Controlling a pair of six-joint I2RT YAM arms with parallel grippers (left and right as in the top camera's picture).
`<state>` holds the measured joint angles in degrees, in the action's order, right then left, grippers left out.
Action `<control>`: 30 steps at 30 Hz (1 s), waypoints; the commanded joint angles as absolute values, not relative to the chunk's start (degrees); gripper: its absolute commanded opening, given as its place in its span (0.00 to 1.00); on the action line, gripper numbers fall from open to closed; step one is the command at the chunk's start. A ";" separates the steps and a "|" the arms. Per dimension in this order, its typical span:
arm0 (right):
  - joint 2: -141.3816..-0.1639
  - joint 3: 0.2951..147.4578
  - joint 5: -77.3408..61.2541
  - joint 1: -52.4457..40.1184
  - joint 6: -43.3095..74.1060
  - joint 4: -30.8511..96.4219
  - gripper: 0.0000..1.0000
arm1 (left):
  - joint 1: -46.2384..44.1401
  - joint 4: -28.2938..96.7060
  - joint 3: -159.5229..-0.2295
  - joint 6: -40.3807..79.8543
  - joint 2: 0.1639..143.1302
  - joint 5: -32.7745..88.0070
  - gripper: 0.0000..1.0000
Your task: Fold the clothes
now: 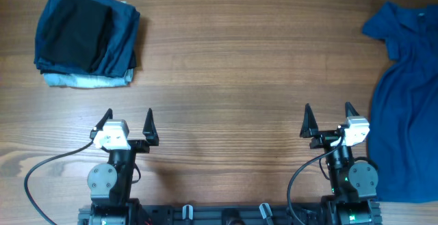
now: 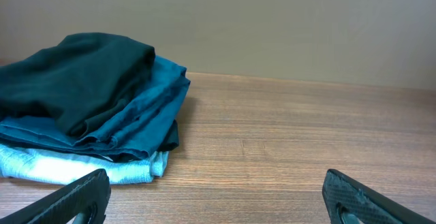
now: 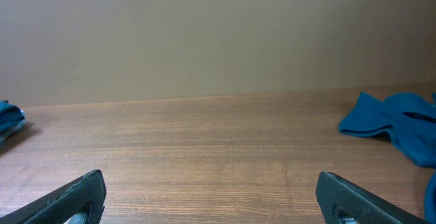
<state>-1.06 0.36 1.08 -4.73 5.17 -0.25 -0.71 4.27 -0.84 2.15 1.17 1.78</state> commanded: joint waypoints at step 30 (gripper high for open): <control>-1.04 3.86 4.69 -5.02 13.65 -2.46 1.00 | -1.02 4.23 -0.34 1.04 1.26 2.48 1.00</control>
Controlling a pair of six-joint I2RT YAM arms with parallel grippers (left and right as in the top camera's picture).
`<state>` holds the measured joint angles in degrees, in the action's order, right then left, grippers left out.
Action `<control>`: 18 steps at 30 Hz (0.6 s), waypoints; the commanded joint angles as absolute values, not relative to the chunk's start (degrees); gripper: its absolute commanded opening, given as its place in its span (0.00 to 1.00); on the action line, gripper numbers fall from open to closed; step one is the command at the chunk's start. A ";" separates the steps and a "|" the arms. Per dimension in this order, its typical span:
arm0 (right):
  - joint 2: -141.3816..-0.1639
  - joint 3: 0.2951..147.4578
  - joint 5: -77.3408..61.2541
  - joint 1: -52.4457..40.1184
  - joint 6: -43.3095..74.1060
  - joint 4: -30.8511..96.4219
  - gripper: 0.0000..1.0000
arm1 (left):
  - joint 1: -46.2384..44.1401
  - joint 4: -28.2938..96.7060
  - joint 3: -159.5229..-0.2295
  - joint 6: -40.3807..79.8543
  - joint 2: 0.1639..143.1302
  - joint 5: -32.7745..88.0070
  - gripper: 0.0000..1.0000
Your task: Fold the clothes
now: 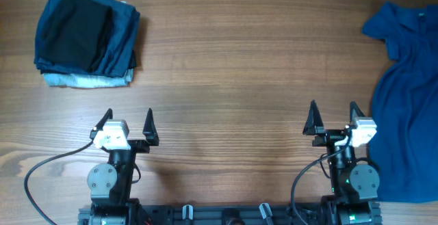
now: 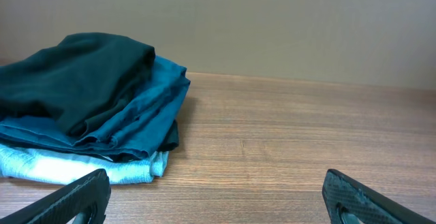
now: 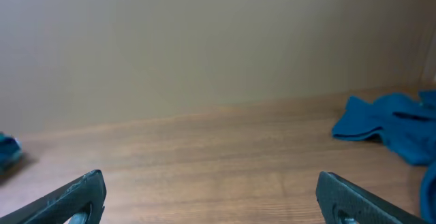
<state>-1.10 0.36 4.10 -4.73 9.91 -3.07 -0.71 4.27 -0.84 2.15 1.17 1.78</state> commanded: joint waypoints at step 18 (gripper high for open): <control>-94.78 104.64 -3.68 13.39 3.09 49.65 1.00 | -1.02 4.23 -0.34 1.04 1.26 2.48 1.00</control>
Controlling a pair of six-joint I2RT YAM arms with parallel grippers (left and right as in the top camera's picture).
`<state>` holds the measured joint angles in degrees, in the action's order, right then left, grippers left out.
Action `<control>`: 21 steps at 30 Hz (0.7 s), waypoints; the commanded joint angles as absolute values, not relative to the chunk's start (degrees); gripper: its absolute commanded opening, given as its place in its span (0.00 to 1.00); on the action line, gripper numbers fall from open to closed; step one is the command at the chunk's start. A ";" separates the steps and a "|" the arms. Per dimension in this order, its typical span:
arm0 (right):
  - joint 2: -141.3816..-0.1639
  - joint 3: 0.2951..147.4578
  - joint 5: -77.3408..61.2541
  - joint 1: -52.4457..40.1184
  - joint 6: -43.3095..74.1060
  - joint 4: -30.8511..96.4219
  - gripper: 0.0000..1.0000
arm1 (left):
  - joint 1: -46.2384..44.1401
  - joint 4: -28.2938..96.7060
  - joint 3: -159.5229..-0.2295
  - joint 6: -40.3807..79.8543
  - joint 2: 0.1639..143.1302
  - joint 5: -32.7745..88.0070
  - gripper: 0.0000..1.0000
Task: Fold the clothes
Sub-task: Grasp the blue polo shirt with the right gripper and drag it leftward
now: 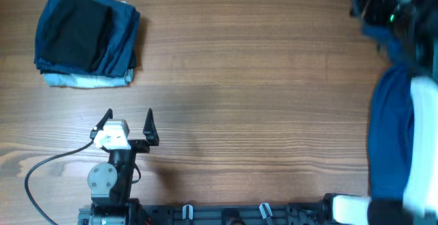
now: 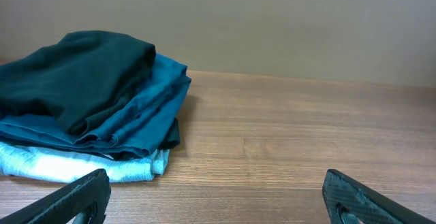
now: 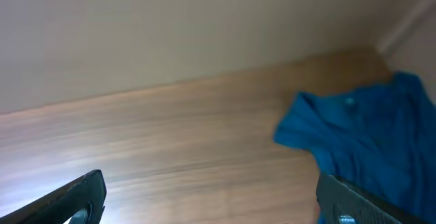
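Note:
A rumpled blue shirt point(image 1: 390, 136) lies unfolded along the table's right edge; the right wrist view shows it at right point(image 3: 361, 135). My right gripper point(image 1: 366, 6) is stretched out to the far right corner, blurred, over the shirt's upper end. Its jaws point(image 3: 211, 195) stand wide open with nothing between them. My left gripper point(image 1: 129, 121) rests near the front edge, open and empty point(image 2: 214, 195), facing the stack of folded clothes point(image 2: 88, 101).
The stack of folded clothes point(image 1: 85, 37), dark on top, teal and pale blue beneath, sits at the far left. The bare wooden table point(image 1: 239, 81) spans the middle. A plain wall runs behind the table's far edge.
My right arm has left its place near the front edge and now reaches over the shirt's far end at the top right. It is still open. The left arm has not moved.
Both grippers stood open near the front edge, the shirt spread at right and the stack at far left. Then the right gripper had shifted slightly to the right. Now it is out over the shirt's far end.

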<state>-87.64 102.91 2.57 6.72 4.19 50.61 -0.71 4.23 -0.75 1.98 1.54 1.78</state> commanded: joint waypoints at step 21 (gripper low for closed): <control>-137.43 104.51 3.29 21.71 6.52 15.03 0.04 | -1.02 4.23 -0.34 1.04 1.26 2.48 1.00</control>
